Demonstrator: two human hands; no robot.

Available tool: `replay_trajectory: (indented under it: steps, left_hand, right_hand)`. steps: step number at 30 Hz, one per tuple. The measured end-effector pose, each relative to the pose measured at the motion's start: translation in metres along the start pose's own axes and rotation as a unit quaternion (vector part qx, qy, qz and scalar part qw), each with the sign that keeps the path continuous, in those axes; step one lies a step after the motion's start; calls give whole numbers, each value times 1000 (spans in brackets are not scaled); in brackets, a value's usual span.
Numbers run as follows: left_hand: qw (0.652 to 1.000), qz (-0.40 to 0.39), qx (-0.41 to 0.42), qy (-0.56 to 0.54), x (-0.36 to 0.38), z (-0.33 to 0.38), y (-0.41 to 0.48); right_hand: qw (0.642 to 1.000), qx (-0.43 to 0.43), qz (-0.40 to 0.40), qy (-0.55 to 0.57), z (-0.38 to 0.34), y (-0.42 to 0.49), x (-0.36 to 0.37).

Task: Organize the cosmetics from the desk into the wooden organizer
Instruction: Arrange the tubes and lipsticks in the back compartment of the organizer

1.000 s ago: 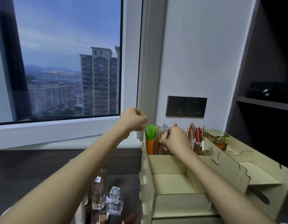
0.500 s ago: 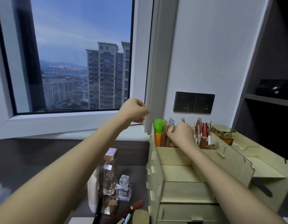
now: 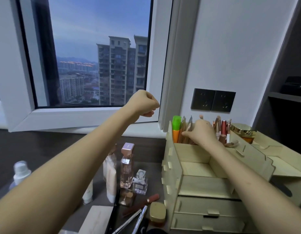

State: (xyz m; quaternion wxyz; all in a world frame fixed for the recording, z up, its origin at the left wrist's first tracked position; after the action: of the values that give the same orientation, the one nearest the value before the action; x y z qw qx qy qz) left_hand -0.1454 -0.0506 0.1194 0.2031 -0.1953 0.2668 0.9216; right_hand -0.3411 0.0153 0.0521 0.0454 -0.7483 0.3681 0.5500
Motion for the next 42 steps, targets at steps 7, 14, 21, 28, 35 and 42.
replay_trajectory:
  steps: [7,14,21,28,35,42]
  left_hand:
    - [999,35,4,20,-37,-13,-51]
    - [985,72,-5,159,-70,-70,-155]
    - [959,153,-24,235,-102,-116,-197]
    - [926,65,-43,369,-84,-147,-162]
    - [915,7,-99,391,-75,-164,-146]
    - [926,71,-30,371,-88,-111,-151]
  right_hand:
    - [981,-130,128,67,-54,-94,-43]
    - [964,-146,-181,130,-103,-177,77]
    - [972,-82,-179,130,-131,-172,148]
    - [973,-70,-122,184,-127,-167,154]
    - [947,-81,-64,304,-102,-172,78]
    - [913,-78,85,392,-37,-172,-57]
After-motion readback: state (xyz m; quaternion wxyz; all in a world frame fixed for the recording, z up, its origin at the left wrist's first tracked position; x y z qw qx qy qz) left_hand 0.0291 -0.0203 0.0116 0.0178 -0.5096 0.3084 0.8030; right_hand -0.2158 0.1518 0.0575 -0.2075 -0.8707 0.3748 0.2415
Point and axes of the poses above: each hand's wrist, its own y-axis towards the middle knuckle, its own x-axis out of the palm, z = x × y, the point moved 6 cm from there along y, towards the middle knuckle, and after that the axes turned 6 degrees about x, right-handed, at the moved point
